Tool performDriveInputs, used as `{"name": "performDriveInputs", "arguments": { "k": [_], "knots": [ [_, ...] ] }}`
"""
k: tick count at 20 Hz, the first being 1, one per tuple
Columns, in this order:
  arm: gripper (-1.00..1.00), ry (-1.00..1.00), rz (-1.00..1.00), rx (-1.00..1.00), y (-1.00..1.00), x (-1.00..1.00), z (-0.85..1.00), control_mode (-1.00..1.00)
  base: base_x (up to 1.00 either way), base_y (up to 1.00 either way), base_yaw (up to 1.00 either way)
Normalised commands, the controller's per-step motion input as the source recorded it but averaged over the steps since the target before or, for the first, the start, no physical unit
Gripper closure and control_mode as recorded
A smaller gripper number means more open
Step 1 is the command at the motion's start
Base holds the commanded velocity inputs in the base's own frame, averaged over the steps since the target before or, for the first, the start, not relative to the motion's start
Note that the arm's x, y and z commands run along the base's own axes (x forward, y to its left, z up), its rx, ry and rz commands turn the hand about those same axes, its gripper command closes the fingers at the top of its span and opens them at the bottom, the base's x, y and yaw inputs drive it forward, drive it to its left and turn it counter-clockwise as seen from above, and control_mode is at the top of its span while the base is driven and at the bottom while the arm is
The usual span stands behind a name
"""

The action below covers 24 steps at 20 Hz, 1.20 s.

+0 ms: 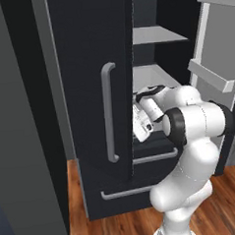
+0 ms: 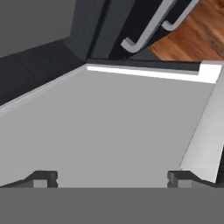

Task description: Place one of the steaks on the plate and the other in the bowl. Then place the bowl in the fridge.

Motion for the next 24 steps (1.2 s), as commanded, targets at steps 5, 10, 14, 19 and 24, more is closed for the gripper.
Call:
{"name": "performDriveInputs", "arguments": {
  "k": [5,10,14,19,24],
  "knots": [
    [-1.00,0.09,0.21,0.01,0.94,-0.55,-0.15,-1.00,0.00,0.00,0.00],
    [-1.00,0.01,-0.04,0.00,1.00,-0.55,-0.21,-1.00,0.00,0.00,0.00],
    [-1.00,-0.08,-0.21,0.00,1.00,-0.37,-0.13,-1.00,0.00,0.00,0.00],
    [-1.00,-0.07,-0.29,0.00,0.90,-0.22,-0.01,-1.00,0.00,0.00,0.00],
    [-1.00,-0.08,-0.30,0.00,0.48,-0.11,0.00,-1.00,0.00,0.00,0.00]
  ]
}}
